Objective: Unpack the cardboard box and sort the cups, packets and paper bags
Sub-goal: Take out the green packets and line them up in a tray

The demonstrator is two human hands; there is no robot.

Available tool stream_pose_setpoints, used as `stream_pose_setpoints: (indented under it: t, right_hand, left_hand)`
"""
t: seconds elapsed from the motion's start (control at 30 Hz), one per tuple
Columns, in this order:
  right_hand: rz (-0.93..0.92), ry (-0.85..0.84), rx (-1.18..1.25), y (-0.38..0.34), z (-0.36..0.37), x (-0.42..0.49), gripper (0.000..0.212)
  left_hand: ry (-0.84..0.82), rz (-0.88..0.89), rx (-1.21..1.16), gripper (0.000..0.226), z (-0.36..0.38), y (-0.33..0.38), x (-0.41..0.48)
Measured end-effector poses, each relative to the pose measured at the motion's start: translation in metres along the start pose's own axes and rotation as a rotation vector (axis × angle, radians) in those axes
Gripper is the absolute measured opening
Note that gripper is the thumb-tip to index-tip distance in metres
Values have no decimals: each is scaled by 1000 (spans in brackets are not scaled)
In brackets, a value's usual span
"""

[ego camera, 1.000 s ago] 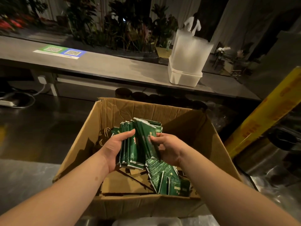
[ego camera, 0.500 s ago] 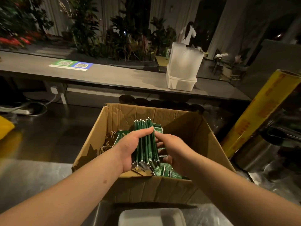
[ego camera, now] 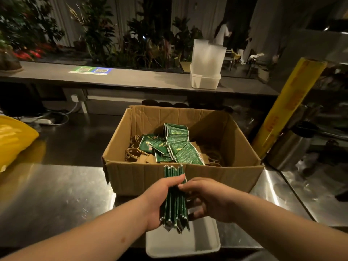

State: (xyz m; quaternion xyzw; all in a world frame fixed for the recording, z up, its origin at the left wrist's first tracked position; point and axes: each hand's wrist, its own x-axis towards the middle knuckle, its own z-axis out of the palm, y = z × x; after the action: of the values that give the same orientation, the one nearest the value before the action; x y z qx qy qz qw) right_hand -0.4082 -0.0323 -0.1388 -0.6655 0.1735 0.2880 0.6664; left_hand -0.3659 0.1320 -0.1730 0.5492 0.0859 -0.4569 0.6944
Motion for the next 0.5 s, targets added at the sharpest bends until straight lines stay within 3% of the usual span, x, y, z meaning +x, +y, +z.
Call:
stream_pose_setpoints:
  t: [0.1,0.23,0.33,0.43,0.5]
  right_hand:
    - [115,-12,63,35,-2,23,32]
    - [212,24,132,69,-3,57,30]
    - [289,14,137,85,-1,73,31]
    - [374,-3,144,97,-2,89,34]
    - [400,-4,130,102,-3,96,32]
  left_hand:
    - [54,-78,-24,51,-10,-31,19]
    - [146,-143,-35,76,-24,-60,54]
    - [220,-192,-18,69,-33,-74,70]
    - [302,-191,11,92,-40,-87,86]
    - [341,-205,66,94,-44,-94,91]
